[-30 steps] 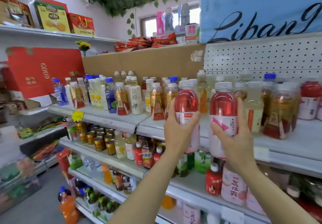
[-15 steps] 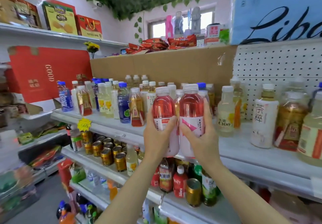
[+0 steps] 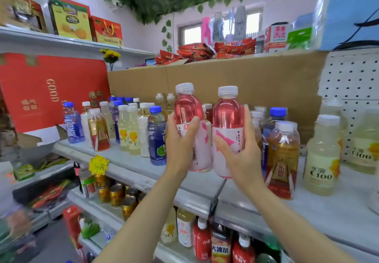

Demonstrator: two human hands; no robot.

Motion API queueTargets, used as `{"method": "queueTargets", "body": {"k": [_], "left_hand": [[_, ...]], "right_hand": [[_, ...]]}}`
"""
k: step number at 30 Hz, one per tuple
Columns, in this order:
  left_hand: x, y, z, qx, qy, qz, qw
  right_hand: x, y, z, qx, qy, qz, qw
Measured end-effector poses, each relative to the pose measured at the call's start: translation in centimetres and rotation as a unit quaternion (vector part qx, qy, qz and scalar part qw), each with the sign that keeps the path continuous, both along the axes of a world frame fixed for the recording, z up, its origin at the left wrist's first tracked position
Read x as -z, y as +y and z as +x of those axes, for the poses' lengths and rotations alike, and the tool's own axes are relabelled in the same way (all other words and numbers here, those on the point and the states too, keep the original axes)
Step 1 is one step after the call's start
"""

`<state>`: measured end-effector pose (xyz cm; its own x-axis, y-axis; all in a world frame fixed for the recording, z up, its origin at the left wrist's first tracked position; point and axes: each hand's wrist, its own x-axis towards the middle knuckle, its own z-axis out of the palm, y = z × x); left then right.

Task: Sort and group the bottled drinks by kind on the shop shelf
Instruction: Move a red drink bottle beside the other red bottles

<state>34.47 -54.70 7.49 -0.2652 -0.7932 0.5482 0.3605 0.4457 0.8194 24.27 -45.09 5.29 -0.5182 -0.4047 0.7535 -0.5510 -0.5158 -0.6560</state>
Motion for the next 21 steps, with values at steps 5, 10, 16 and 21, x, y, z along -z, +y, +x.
{"method": "queueTargets", "body": {"k": [5, 10, 16, 21], "left_hand": [[-6.7, -6.4, -0.7, 0.080, 0.053, -0.012, 0.995], [-15.1, -14.0, -2.8, 0.131, 0.010, -0.062, 0.989], [-19.7, -21.6, -8.8, 0.181, -0.076, -0.055, 0.979], [-18.5, -24.6, -13.8, 0.152, -0.207, -0.097, 0.962]], "right_hand": [[-2.6, -3.3, -0.2, 0.013, 0.006, -0.033, 0.999], [-6.4, -6.8, -0.7, 0.068, -0.001, -0.091, 0.994], [-9.1, -9.5, -2.0, 0.166, 0.010, -0.098, 0.981], [-12.0, -10.2, -4.0, 0.224, 0.017, -0.089, 0.970]]}}
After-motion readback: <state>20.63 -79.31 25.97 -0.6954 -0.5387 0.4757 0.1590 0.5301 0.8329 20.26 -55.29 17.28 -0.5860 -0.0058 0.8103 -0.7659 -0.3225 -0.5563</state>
